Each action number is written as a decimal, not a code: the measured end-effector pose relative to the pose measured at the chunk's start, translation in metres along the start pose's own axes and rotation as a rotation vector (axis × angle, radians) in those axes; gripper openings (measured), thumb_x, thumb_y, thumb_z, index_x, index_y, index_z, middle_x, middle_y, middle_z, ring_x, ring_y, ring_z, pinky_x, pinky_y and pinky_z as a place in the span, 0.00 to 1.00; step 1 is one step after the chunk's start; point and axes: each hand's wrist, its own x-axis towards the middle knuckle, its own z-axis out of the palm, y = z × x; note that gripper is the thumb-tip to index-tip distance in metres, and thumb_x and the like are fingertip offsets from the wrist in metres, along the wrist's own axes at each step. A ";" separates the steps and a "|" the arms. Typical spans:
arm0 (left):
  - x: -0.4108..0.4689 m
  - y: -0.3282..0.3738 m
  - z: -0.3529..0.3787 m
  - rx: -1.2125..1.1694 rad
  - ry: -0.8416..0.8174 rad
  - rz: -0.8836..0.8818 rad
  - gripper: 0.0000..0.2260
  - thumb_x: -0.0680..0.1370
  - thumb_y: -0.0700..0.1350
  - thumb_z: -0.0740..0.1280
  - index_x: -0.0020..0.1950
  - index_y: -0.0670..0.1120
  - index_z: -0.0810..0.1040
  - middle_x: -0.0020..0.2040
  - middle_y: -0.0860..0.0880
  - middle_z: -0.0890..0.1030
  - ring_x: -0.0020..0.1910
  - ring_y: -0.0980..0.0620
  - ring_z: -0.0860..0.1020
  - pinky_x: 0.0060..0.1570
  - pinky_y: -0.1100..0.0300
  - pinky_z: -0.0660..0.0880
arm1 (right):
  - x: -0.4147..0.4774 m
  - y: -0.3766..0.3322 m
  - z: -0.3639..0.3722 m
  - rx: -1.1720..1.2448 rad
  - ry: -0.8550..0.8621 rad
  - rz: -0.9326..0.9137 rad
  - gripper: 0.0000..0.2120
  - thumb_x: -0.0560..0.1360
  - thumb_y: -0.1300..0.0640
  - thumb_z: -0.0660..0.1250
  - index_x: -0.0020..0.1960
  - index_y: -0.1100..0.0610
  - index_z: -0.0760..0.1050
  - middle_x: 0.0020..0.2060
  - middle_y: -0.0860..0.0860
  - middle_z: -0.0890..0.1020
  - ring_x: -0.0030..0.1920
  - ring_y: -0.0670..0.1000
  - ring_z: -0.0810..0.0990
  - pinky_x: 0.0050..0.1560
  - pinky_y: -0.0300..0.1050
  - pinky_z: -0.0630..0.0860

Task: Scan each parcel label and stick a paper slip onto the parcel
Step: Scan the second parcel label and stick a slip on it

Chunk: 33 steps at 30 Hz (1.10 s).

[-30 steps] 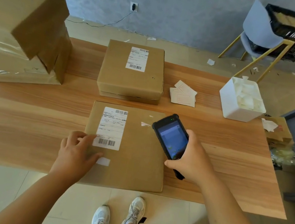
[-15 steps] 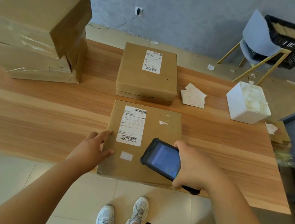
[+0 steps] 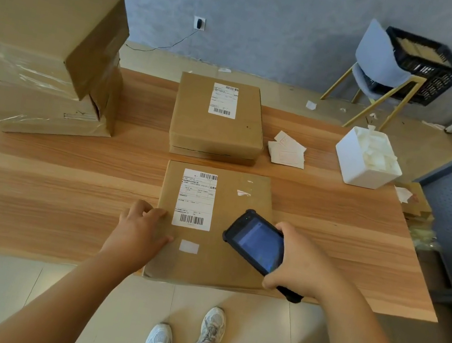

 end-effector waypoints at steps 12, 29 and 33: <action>0.056 0.080 0.025 0.153 -0.062 0.289 0.19 0.73 0.50 0.69 0.63 0.48 0.76 0.62 0.49 0.73 0.62 0.46 0.69 0.61 0.52 0.69 | 0.071 0.110 0.018 0.341 0.274 0.508 0.37 0.56 0.52 0.79 0.60 0.57 0.66 0.57 0.54 0.65 0.51 0.57 0.72 0.44 0.50 0.75; 0.094 0.140 0.055 0.245 -0.001 0.200 0.12 0.70 0.52 0.72 0.52 0.52 0.79 0.56 0.51 0.73 0.56 0.43 0.69 0.54 0.45 0.67 | 0.144 0.168 0.021 0.088 0.086 0.497 0.55 0.58 0.33 0.76 0.71 0.61 0.54 0.67 0.57 0.60 0.66 0.57 0.62 0.56 0.48 0.71; 0.104 0.143 0.053 0.211 0.014 0.178 0.08 0.71 0.51 0.72 0.47 0.50 0.80 0.52 0.50 0.74 0.53 0.44 0.71 0.51 0.47 0.68 | 0.162 0.163 -0.005 0.054 0.183 0.461 0.52 0.61 0.26 0.68 0.70 0.61 0.58 0.65 0.56 0.64 0.65 0.57 0.64 0.56 0.49 0.70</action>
